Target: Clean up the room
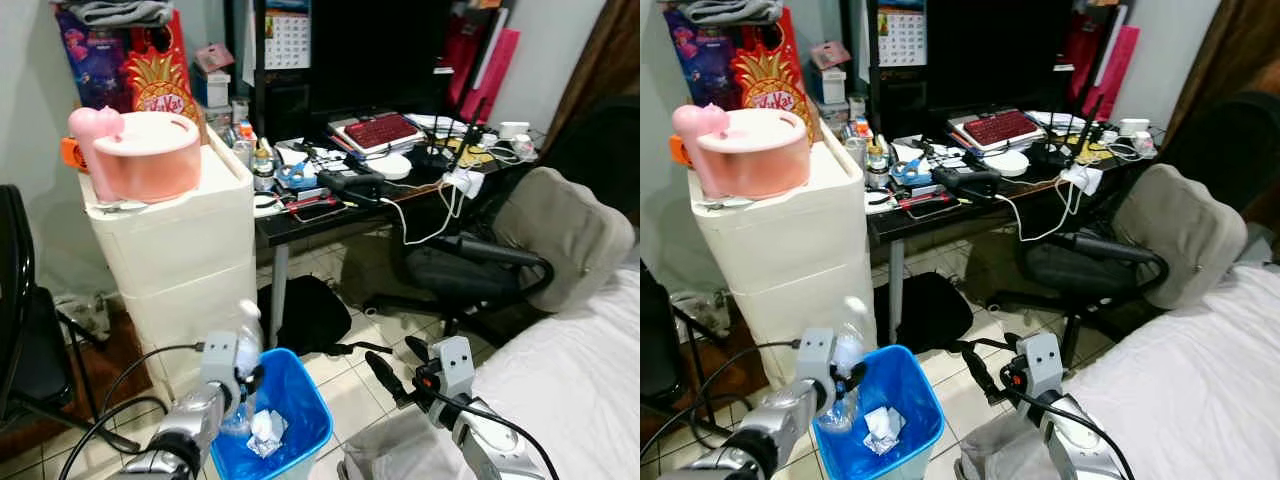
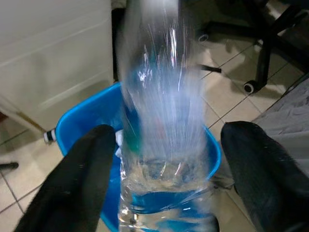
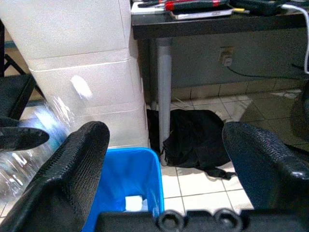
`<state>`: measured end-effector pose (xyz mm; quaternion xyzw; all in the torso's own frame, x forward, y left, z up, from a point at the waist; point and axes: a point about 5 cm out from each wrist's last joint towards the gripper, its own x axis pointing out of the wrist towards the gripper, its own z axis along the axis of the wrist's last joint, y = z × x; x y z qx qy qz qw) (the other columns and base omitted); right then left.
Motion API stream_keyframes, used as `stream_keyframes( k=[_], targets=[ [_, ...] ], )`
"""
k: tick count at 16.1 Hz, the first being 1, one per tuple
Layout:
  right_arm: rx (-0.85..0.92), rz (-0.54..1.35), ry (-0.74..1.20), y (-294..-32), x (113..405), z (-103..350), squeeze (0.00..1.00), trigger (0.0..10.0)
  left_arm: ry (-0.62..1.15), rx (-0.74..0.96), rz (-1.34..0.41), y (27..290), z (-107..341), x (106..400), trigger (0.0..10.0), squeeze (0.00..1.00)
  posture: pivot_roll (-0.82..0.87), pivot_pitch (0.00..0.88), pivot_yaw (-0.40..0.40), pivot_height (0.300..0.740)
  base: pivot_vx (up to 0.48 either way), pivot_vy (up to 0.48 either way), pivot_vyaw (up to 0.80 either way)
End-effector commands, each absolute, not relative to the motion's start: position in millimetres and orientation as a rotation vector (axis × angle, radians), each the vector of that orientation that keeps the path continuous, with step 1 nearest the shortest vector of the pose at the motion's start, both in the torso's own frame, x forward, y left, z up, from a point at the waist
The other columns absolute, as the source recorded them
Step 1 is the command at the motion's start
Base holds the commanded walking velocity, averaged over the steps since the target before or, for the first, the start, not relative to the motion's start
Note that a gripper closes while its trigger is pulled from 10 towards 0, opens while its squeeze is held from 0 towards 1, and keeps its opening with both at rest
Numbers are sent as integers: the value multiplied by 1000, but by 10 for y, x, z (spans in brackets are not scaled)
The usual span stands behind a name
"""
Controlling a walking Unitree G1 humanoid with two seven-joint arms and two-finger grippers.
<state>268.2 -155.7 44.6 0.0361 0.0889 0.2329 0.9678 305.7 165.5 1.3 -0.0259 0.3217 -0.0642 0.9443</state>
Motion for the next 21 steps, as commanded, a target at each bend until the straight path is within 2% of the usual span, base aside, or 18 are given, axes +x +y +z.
stream_keyframes(
  k=[1, 2, 3, 5, 6, 8, 10, 12, 14, 18, 21],
  targets=[
    [63, 458, 175, -1596, 2688, 477, 0, 10000, 679, -71, -127, 1625, 1, 3056, 10000, 1000, -17, 65, -85, 740, 0, 0, 0],
    [64, 460, 178, -1577, 2693, 475, 0, 10000, 710, -73, -121, 1626, -59, 2999, 10000, 1000, -12, 56, -82, 740, 0, 0, 0],
    [66, 461, 179, -1564, 2707, 471, 0, 10000, 717, -67, -124, 1633, -84, 2972, 10000, 0, -1, 44, -74, 740, 0, 0, 0],
    [72, 450, 172, -1555, 2738, 480, 0, 10000, 671, 46, -163, 1681, -92, 2942, 10000, 0, 7, 30, -65, 740, 0, 0, 0],
    [77, 440, 163, -1565, 2746, 495, 0, 10000, 591, 62, -189, 1676, -27, 2979, 10000, 0, 16, 24, -63, 740, 0, 0, 0],
    [83, 409, 141, -1602, 2759, 521, 0, 10000, 290, 102, -281, 1629, 270, 3017, 10000, 0, 48, 8, -64, 740, 0, 0, 0],
    [72, 350, 104, -1645, 2756, 556, 0, 10000, 90, 143, -292, 1581, 601, 2921, 10000, 0, 75, 0, -67, 740, 0, 0, 0],
    [38, 253, 30, -1737, 2753, 658, 0, 10000, -63, 93, -318, 1477, 927, 2794, 10000, 0, 87, 0, -71, 740, 0, 0, -384],
    [31, 201, 41, -1808, 2728, 617, 0, 10000, -98, 102, -330, 1399, 976, 2749, 10000, 0, 85, 0, -71, 740, 0, 0, -756],
    [15, 202, 67, -1824, 2766, 568, 0, 10000, -62, 111, -302, 1312, 996, 2791, 10000, 0, 54, 0, -74, 740, 0, 0, -745],
    [-1, 196, 65, -1882, 2775, 580, 0, 10000, -32, 108, -328, 1250, 952, 2793, 10000, 0, 33, 0, -72, 740, 0, -480, -744]
  ],
)
